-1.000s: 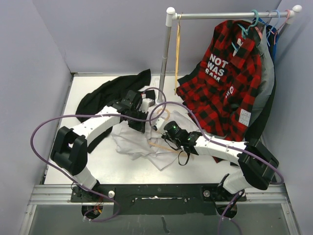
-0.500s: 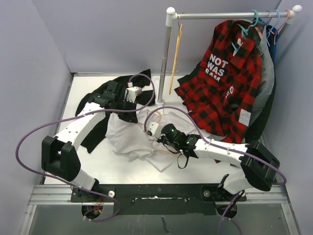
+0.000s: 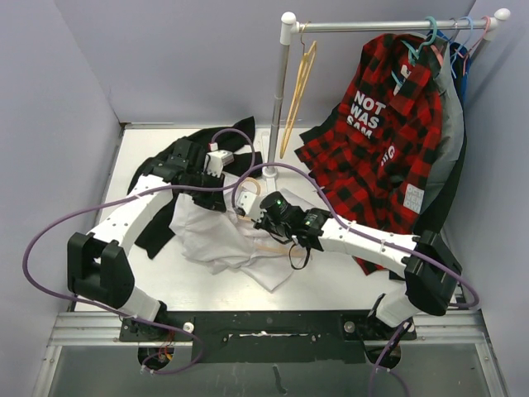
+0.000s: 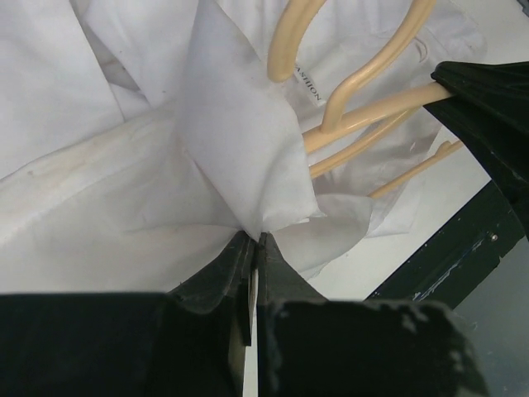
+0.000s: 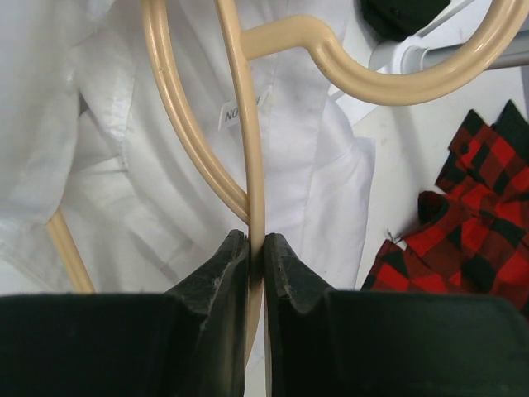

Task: Place the shirt on the hanger

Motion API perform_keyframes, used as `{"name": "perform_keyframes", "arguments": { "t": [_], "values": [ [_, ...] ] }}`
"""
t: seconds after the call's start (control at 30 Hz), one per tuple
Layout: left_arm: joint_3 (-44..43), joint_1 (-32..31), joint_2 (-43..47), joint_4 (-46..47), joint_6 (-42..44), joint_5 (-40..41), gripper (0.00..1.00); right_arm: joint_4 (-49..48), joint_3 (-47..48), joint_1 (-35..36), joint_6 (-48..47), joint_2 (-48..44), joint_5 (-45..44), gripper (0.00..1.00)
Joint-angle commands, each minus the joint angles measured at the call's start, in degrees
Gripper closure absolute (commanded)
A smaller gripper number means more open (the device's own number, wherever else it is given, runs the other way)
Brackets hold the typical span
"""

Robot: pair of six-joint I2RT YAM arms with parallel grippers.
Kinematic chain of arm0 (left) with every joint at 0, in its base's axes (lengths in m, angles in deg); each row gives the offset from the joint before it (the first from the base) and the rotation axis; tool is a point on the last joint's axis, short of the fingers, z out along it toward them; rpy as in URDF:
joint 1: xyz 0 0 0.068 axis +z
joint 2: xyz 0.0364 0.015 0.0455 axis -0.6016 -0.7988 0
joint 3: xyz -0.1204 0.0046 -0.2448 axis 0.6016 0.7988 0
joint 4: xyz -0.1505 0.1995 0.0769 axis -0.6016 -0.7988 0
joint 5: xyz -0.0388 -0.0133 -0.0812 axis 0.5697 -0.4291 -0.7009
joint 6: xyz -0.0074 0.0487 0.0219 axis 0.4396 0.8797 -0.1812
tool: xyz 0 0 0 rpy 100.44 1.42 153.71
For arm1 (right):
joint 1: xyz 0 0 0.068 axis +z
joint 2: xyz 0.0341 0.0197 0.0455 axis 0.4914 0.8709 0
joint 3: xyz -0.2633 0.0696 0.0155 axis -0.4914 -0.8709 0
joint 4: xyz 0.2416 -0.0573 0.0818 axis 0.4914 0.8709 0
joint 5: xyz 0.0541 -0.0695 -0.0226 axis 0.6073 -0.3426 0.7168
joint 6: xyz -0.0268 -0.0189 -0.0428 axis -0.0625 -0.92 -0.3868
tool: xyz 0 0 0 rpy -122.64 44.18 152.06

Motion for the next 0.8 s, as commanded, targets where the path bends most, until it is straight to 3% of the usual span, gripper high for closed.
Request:
{"name": "perform_keyframes", "arguments": {
  "t": [0.0,0.27,0.53,0.77],
  "values": [
    [0.7,0.7,4.9,-0.1,1.1,-3.0,1.00,3.7,3.0,-0.4,2.7,-3.0,1.7,1.00],
    [3.1,0.4,9.2,-3.4,-0.5,-8.4,1.00,-5.3,3.0,-0.5,1.7,1.0,-1.1,1.00],
    [7.3,0.4,11.6,-3.5,1.0,-5.9,1.00,-6.2,7.7,-0.5,0.7,4.5,-1.0,1.00],
    [5.1,0.4,10.8,-1.3,0.2,-4.9,1.00,-11.1,5.0,0.7,3.8,6.4,2.5,1.00]
  ]
}}
